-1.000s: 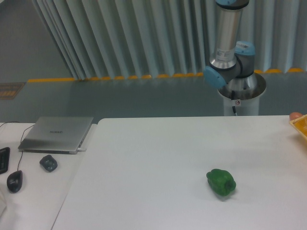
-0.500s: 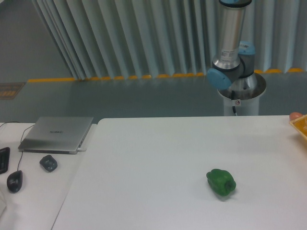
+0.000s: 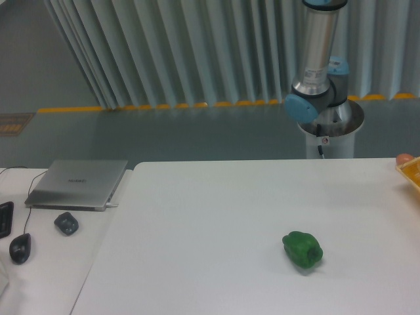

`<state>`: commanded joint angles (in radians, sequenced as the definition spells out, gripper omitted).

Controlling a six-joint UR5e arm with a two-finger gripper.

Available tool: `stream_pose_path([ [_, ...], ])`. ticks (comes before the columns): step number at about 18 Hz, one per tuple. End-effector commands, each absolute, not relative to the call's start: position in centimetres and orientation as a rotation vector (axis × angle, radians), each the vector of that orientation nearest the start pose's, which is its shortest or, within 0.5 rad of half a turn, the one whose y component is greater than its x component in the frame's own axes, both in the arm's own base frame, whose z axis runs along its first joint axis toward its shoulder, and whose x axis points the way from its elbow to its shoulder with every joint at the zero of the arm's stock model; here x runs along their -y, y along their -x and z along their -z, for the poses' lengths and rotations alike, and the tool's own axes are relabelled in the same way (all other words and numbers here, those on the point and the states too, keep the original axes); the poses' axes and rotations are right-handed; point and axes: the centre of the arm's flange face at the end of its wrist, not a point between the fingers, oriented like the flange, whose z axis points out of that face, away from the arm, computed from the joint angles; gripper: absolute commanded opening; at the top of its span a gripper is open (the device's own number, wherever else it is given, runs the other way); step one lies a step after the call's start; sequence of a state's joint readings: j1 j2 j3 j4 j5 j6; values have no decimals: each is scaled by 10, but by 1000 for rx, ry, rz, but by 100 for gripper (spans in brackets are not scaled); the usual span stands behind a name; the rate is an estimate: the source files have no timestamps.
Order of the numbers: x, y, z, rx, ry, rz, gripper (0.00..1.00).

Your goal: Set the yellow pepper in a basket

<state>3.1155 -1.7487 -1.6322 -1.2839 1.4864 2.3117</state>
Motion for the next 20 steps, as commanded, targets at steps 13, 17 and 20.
stream_pose_path([
  [13, -225, 563, -427, -1229, 2820, -122, 100],
  [17, -247, 557, -433, -1256, 2803, -96, 100],
  [20, -267, 559, -435, -1239, 2818, -74, 100],
])
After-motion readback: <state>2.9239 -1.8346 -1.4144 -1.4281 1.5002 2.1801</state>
